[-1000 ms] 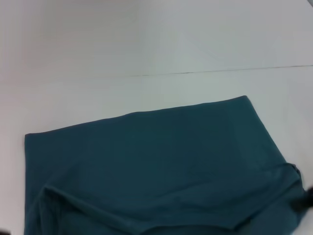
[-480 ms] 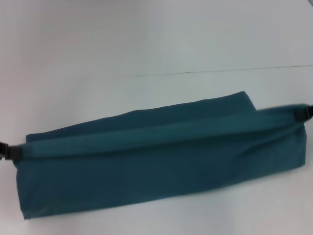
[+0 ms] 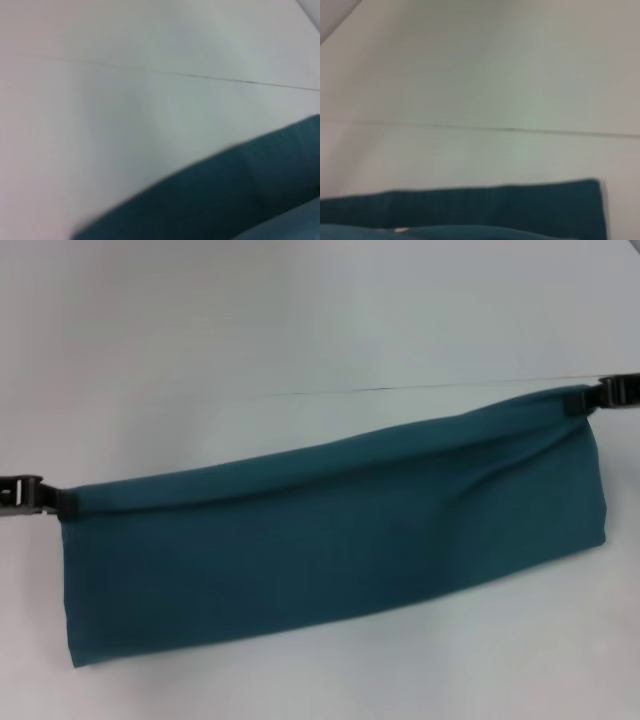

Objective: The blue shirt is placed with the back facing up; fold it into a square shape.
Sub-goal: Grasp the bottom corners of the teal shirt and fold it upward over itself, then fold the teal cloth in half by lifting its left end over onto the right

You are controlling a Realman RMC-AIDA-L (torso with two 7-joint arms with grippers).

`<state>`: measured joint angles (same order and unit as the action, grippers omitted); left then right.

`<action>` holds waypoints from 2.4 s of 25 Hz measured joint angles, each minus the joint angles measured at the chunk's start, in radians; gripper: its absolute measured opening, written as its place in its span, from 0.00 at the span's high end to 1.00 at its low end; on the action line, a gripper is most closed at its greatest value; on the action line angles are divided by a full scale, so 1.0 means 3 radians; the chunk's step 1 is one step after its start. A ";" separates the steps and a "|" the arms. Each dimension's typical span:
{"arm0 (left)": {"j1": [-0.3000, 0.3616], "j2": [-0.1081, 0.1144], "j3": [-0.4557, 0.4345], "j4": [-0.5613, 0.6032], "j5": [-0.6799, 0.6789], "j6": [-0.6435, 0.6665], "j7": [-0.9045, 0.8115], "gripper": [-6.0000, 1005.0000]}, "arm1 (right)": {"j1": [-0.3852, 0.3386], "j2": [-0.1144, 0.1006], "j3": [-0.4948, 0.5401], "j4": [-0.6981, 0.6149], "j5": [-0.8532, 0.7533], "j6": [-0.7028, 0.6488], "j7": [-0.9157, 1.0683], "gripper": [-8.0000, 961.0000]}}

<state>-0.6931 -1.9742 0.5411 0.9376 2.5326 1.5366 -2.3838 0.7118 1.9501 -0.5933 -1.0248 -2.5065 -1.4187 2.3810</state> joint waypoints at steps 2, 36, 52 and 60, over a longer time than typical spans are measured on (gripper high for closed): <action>-0.0022 -0.0015 0.0095 -0.0027 0.0013 -0.0190 -0.0015 0.96 | 0.0019 0.0047 -0.0088 0.0033 -0.0002 0.0202 0.0025 0.89; 0.0044 -0.0234 0.0623 -0.0513 0.0118 -0.2040 -0.0022 0.96 | 0.0255 0.0389 -0.0722 0.0941 -0.0049 0.2217 0.0192 0.85; -0.0009 -0.0177 0.0602 -0.0640 0.0118 -0.2014 -0.0075 0.38 | 0.0308 0.0404 -0.0725 0.1029 -0.0046 0.2375 0.0192 0.29; -0.0002 -0.0121 0.0573 -0.0299 0.0454 -0.1095 -0.1119 0.14 | 0.0351 0.0371 -0.0829 0.0959 -0.0065 0.2134 0.0161 0.12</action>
<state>-0.6938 -2.0104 0.7129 0.8479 2.6688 1.2080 -2.7196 0.8170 2.0614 -0.8418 -0.7372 -2.5259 -0.7785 2.4293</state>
